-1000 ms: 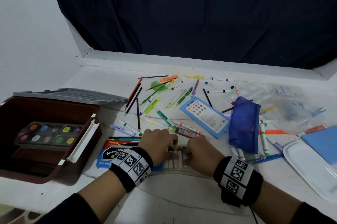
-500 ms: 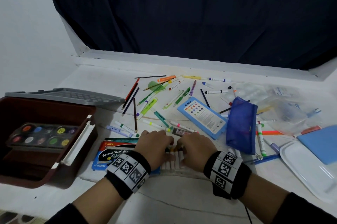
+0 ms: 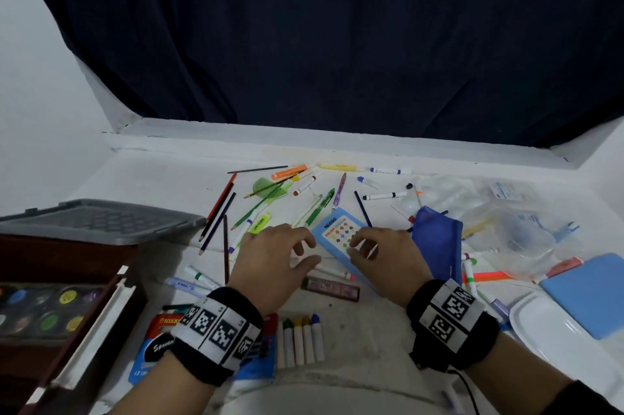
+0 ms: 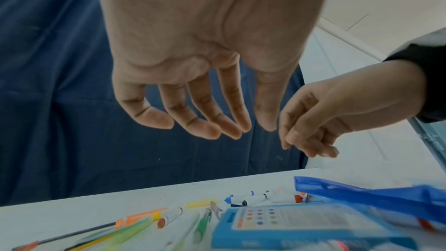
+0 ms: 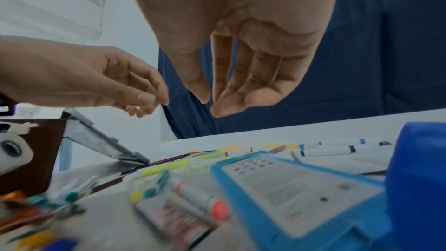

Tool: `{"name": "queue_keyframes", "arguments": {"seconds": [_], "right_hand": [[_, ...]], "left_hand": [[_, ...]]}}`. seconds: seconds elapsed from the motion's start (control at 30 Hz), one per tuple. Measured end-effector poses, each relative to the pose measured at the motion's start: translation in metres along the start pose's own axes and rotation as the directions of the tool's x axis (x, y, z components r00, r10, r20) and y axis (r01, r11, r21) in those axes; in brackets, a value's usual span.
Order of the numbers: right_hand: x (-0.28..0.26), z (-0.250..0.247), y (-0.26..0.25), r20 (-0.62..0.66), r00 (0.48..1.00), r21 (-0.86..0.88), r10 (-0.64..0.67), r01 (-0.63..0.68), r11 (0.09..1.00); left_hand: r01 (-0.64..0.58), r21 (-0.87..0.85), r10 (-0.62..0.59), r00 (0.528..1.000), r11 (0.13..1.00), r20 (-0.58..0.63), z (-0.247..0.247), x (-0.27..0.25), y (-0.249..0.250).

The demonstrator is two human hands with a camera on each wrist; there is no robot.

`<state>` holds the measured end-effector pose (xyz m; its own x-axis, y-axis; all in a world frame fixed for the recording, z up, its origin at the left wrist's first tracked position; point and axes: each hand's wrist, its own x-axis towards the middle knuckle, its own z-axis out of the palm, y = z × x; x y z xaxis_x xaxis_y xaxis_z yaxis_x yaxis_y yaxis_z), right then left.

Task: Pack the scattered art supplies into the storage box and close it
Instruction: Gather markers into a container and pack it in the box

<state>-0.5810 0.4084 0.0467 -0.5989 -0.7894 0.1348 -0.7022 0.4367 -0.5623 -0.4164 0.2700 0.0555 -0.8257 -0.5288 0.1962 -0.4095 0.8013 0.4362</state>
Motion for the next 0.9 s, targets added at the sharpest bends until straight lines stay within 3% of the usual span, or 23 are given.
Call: {"name": "queue_keyframes", "arguments": {"seconds": [0.17,0.3,0.5,0.67,0.9], "right_hand": [[0.044,-0.02,0.028,-0.105,0.993,0.049,0.048,-0.043,0.998],[0.087,-0.029,0.054,-0.101,0.99,0.04,0.101,-0.097,0.994],[0.158,-0.029,0.084,0.073,0.994,-0.117,0.078,-0.069,0.991],[0.197,-0.016,0.102,0.232,0.97,-0.354,0.068,0.019,0.935],[0.214,0.003,0.107,0.373,0.923,-0.526,0.091,0.129,0.841]], "left_hand": [[0.012,0.053,-0.01,0.999,0.999,-0.034,0.007,0.058,-0.006],[0.094,0.058,-0.092,0.995,0.994,-0.034,0.017,0.117,-0.024],[0.189,0.19,-0.209,0.973,0.963,0.093,0.039,0.202,-0.065],[0.114,0.379,-0.217,0.946,0.919,0.242,0.055,0.243,-0.086],[0.052,0.431,-0.191,0.939,0.901,0.285,0.059,0.261,-0.083]]}}
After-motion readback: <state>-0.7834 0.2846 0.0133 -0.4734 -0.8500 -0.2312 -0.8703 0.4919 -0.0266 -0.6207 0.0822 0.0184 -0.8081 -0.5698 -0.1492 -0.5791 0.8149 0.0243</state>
